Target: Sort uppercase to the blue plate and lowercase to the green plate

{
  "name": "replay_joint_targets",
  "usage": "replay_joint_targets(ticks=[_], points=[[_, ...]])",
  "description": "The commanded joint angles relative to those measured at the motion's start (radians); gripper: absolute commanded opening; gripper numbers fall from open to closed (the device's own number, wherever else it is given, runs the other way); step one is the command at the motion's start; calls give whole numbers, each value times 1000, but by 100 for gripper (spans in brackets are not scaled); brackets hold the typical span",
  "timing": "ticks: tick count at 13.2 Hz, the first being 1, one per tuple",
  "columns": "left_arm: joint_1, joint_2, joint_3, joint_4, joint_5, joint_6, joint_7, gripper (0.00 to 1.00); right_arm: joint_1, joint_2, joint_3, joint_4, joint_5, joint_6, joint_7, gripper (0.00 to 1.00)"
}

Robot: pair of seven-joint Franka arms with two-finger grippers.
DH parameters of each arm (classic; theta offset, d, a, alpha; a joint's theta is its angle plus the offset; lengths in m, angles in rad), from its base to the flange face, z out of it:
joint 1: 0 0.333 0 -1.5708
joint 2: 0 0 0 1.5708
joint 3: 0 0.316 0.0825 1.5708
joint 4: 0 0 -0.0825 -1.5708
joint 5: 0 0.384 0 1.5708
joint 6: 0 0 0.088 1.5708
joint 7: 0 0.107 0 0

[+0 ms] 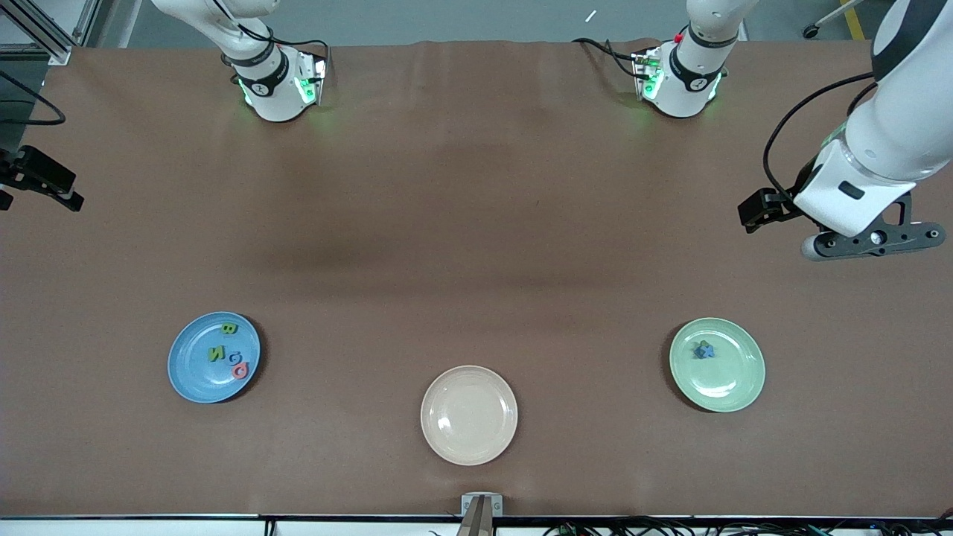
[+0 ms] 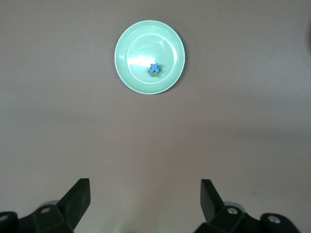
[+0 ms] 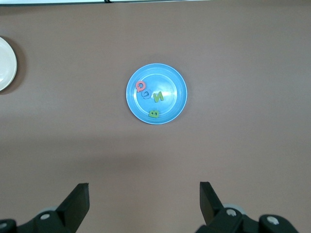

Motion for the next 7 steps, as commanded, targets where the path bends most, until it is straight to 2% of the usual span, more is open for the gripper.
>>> replay_joint_targets(ticks=[1, 2, 3, 5, 7], points=[[-224, -161, 330, 0, -137, 18, 69, 100, -3, -24, 4, -18, 12, -6, 11, 100], [-318, -191, 474, -1, -198, 28, 113, 100, -3, -24, 4, -18, 12, -4, 11, 100], [-372, -216, 571, -8, -256, 34, 147, 100, -2, -24, 4, -18, 12, -4, 11, 100], [-499, -265, 748, -49, -300, 32, 222, 100, -2, -24, 4, -18, 12, -4, 11, 100], [-655, -334, 970, -121, -384, 35, 284, 100, 1, -24, 5, -18, 12, -2, 11, 100]])
